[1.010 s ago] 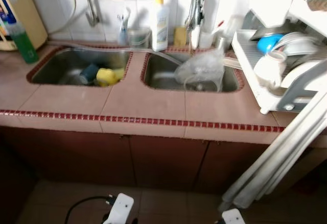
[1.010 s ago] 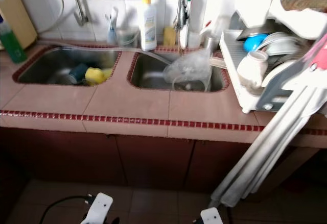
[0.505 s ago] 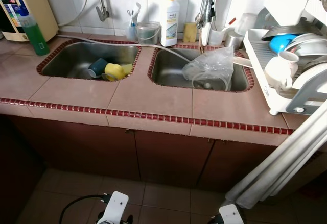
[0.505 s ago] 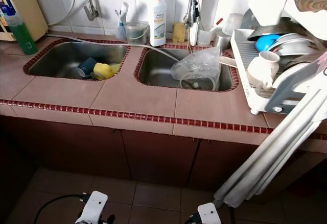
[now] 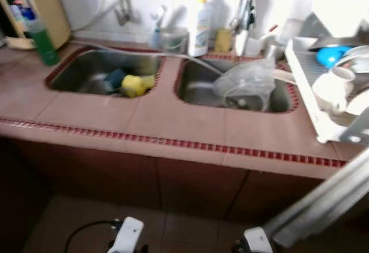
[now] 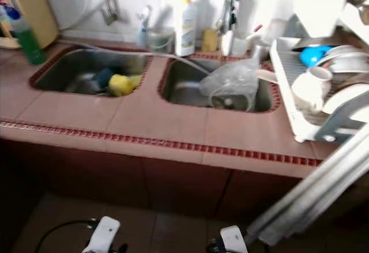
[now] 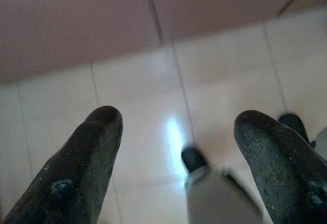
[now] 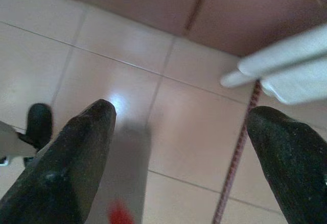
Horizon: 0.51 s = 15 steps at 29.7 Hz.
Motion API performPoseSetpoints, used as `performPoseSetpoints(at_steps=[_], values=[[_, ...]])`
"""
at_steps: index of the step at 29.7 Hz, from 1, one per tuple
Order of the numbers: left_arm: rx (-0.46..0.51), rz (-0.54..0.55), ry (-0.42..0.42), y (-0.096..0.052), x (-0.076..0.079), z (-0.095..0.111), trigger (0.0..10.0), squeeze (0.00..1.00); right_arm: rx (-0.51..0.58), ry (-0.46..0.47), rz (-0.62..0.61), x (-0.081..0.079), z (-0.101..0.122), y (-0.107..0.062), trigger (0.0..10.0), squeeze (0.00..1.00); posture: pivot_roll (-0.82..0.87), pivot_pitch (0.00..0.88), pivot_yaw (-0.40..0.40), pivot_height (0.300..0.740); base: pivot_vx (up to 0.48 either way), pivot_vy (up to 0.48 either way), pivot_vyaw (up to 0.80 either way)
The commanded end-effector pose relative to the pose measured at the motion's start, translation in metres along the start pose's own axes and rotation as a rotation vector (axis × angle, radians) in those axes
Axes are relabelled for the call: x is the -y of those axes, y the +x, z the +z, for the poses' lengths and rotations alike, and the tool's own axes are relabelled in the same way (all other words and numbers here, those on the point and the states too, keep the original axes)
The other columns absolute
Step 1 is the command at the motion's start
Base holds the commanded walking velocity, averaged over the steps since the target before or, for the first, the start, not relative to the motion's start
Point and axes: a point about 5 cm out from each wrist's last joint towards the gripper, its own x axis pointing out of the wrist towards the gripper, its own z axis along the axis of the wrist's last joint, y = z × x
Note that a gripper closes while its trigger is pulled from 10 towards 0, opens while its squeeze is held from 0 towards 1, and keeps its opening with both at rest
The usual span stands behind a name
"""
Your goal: Kitchen organization
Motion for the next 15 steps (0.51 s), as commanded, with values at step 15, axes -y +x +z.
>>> performPoseSetpoints(at_steps=[15], values=[[-0.004,-0.016,-0.017,0.0016,0.0102,0.0015,10.0,0.00,-0.021,-0.006,-0.016,0.0074,-0.0032,-0.0011,10.0,0.00,-0.06,0.000,-0.006,0.740,0.000,0.000,0.00]])
